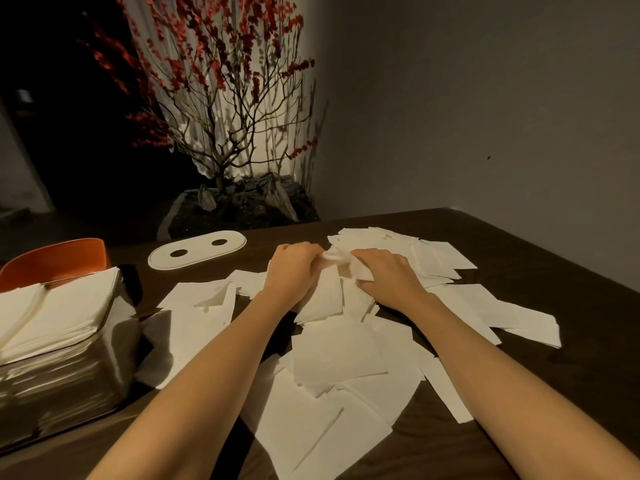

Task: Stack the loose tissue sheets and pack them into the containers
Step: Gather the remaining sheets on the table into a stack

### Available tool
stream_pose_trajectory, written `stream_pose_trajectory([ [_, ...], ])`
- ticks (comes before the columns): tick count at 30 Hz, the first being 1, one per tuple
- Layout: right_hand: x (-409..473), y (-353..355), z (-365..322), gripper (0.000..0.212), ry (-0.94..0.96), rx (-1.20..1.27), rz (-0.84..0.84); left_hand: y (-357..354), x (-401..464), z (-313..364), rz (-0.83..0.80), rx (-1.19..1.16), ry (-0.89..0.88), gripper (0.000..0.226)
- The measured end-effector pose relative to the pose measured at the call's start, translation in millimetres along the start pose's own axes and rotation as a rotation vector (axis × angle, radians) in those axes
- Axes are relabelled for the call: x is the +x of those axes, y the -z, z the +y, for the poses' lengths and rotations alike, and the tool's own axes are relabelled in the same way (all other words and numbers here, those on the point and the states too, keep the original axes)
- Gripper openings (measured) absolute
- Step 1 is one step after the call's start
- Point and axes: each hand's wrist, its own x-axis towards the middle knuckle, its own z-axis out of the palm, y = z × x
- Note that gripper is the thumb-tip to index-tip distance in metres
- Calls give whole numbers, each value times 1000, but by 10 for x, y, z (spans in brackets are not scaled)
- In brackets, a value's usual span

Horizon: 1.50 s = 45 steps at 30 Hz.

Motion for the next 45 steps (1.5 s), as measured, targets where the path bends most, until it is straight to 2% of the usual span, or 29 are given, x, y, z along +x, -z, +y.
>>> stream_pose_trajectory([
  [2,-2,15,6,55,-10,39,2,61,3,21,38,-199,85,19],
  [7,-49,68,-115,56,-27,203,22,214,0,123,13,-597,280,11],
  [13,-147,235,-326,59,-81,748,2,420,-137,238,-70,-939,468,18],
  [18,-232,367,-371,57,-151,831,2,597,-303,297,-217,-1027,426,15],
  [23,-349,435,-414,45,-225,1085,-221,694,-413,352,-241,-1007,384,14],
  [26,-374,465,-430,46,-278,1146,-325,737,-465,345,-236,-1016,386,17],
  [29,-344,455,-461,46,-341,1149,-263,770,-478,355,-217,-1024,421,19],
  [31,-351,438,-483,34,-335,1169,-194,804,-484,378,-259,-1085,547,20],
  [34,-340,390,-485,35,-308,1204,-115,882,-478,377,-337,-1332,761,45],
  [37,-310,368,-489,39,-313,1195,-42,956,-477,355,-355,-1564,843,65],
  [40,-283,327,-481,53,-344,1120,30,1004,-505,372,-389,-1639,890,56],
  [43,-281,333,-478,55,-362,1078,69,989,-505,346,-367,-1608,945,43],
  [45,-280,341,-468,54,-382,1073,100,965,-506,317,-332,-1664,979,43],
])
